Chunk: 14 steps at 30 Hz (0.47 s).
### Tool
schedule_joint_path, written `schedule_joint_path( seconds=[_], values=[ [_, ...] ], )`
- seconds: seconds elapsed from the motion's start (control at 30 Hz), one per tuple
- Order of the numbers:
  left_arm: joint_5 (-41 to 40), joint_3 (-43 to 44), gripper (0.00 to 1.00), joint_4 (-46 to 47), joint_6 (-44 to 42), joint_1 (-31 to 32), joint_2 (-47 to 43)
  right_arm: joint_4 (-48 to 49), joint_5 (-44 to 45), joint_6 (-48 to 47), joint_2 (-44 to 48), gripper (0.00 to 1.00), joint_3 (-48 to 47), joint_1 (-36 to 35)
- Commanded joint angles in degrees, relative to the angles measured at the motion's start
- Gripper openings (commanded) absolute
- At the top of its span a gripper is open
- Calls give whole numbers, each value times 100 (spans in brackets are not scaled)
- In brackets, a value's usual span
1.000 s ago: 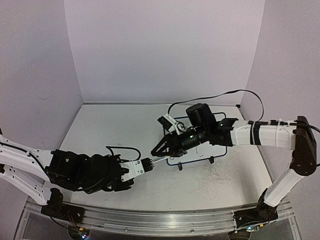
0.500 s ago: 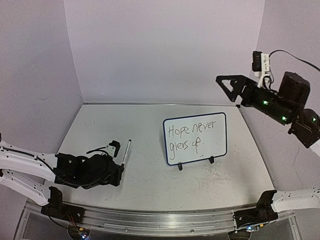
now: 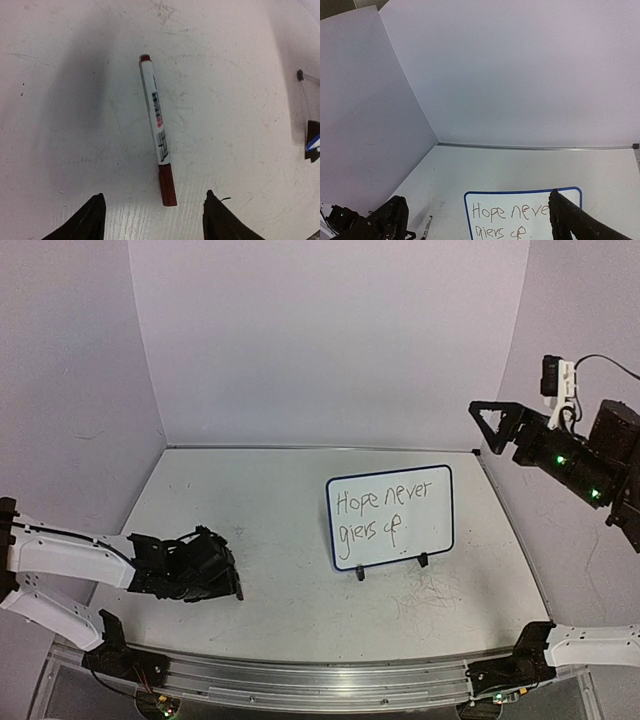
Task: Write a sentence on the whiteboard
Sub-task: Put down the whiteboard marker at the center of the board, then reset both arms
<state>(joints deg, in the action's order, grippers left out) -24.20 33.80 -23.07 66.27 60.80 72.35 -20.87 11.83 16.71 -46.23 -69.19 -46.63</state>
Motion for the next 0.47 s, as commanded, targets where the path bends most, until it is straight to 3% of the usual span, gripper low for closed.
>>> schedule_joint_path(
  seconds=[0.0, 0.1, 0.2, 0.3, 0.43],
  values=[
    [-240, 1231, 79, -604, -875, -338, -823, -399, 1052, -190, -172, 98, -886, -21],
    [-754, 2264, 91, -626, -1916, -494, -1324, -570, 1683, -397, -412, 98, -1477, -17],
    [-1158, 3314, 96, -169, -3460, -519, -1468, -320, 2076, -687, -539, 98, -1797, -20],
    [-1279, 4242, 99, 380, -4858, -541, -1255, 72, 2355, -978, -675, 98, -1941, -19],
    [-1168, 5138, 99, 536, -5738, -669, -744, 594, 2574, -1324, -779, 98, -1714, -17]
  ],
)
